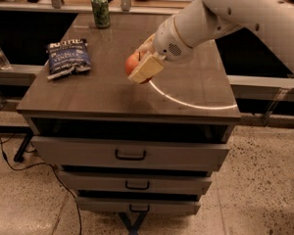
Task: Move apple near white bowl
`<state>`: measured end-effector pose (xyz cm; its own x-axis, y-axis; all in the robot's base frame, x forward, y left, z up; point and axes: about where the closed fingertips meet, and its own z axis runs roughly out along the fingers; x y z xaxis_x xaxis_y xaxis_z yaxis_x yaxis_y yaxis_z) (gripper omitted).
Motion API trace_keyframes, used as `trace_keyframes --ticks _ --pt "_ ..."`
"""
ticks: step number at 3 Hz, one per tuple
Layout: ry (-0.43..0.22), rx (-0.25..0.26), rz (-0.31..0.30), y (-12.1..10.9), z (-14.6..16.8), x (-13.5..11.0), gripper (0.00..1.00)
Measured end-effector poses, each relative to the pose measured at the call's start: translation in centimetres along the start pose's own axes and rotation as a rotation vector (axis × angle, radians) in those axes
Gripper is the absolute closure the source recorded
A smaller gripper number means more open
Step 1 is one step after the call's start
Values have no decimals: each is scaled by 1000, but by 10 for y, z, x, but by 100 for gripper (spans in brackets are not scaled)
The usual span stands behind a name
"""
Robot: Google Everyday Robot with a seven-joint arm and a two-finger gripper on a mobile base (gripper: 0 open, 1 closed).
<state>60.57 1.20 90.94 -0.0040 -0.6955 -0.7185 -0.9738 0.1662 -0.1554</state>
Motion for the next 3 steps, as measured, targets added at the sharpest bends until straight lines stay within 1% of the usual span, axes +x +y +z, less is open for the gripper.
trace_keyframes --ticks 1,2,3 --pt "31 61 -20 -24 -21 8 100" --pt "48 223 -40 -89 -79 35 100" --pt "41 340 -29 -141 -114 61 100"
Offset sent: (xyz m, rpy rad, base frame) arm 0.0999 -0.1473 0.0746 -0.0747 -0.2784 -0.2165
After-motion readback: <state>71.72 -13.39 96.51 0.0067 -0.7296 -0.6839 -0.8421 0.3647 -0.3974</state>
